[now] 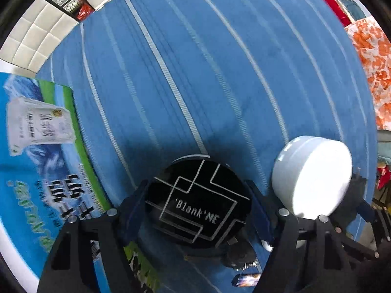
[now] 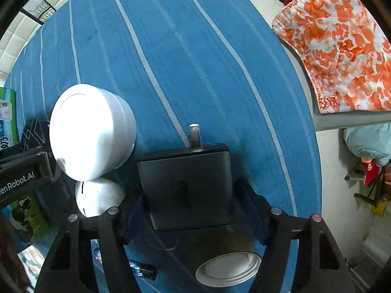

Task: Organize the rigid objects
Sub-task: 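Grasp the black round case with the left tool while the right tool grasps the grey power bank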

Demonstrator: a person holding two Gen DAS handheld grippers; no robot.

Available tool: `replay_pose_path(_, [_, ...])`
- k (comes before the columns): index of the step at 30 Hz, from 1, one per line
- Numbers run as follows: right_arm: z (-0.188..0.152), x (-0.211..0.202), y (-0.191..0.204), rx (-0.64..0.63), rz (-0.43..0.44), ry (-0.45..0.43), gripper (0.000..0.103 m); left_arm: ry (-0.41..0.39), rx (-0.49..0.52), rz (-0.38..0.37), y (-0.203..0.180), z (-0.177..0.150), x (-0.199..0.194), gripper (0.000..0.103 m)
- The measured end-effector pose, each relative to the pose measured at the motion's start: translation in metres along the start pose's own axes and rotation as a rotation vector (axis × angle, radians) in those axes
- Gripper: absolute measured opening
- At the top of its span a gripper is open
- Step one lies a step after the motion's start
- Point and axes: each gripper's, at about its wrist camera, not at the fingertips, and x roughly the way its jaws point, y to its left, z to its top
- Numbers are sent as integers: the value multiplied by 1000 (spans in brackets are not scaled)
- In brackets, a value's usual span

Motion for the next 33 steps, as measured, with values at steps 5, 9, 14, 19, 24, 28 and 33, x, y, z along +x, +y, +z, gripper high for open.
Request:
replay_pose_path(5, [2, -2, -3, 4, 11, -10, 64, -7, -38, -46, 7, -4, 3, 73])
replay_pose_path(9, [0, -5, -6, 14, 23, -9, 62, -8, -41, -40, 13, -1, -8, 73])
replay_pose_path(14, [-10, -20, -13, 9, 28, -34, 62, -64, -47, -51, 1, -15, -29, 73])
replay_pose_path(19, [-27, -54, -13, -14, 40, -85, 62, -155, -55, -75, 4, -32, -67, 73])
replay_pose_path(24, [-47, -104, 0, -62, 51, -176, 62, -276, -55, -114, 17, -63, -122, 73])
replay_pose_path(28, [-62, -141, 28, -116, 74, -240, 62, -356, -60, -115, 34, -82, -161, 73])
replay_pose_path(33, [-81, -180, 71, -211, 108, -308, 62, -426, -101, -109, 70, -102, -190, 73])
